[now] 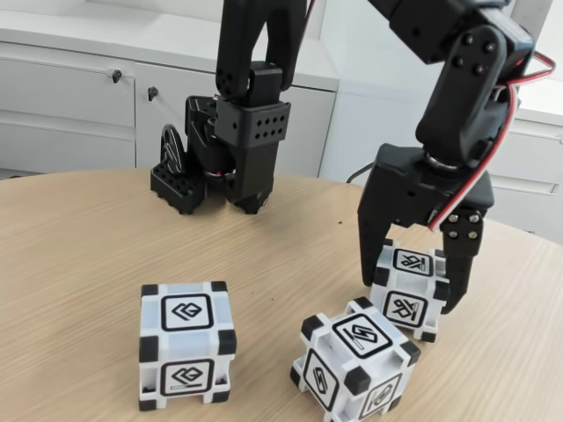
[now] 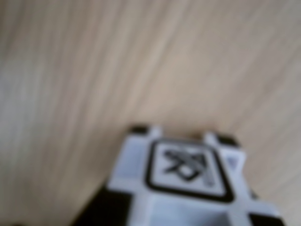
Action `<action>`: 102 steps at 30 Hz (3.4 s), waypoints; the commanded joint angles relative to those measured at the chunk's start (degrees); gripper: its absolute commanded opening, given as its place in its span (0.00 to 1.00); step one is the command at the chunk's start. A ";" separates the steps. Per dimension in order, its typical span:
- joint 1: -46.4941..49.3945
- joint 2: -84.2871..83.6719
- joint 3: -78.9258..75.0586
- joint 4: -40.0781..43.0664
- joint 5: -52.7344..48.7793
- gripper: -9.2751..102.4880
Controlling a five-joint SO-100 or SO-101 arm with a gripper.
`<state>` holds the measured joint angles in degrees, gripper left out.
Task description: Stack cubes from left to right.
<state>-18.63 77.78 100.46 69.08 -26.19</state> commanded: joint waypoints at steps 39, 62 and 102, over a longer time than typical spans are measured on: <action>37.62 29.44 -1.32 18.63 6.68 0.20; 49.48 29.27 -1.23 13.54 4.57 0.21; 49.57 21.36 -1.32 10.81 2.55 0.48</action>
<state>30.76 95.19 100.55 79.54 -22.94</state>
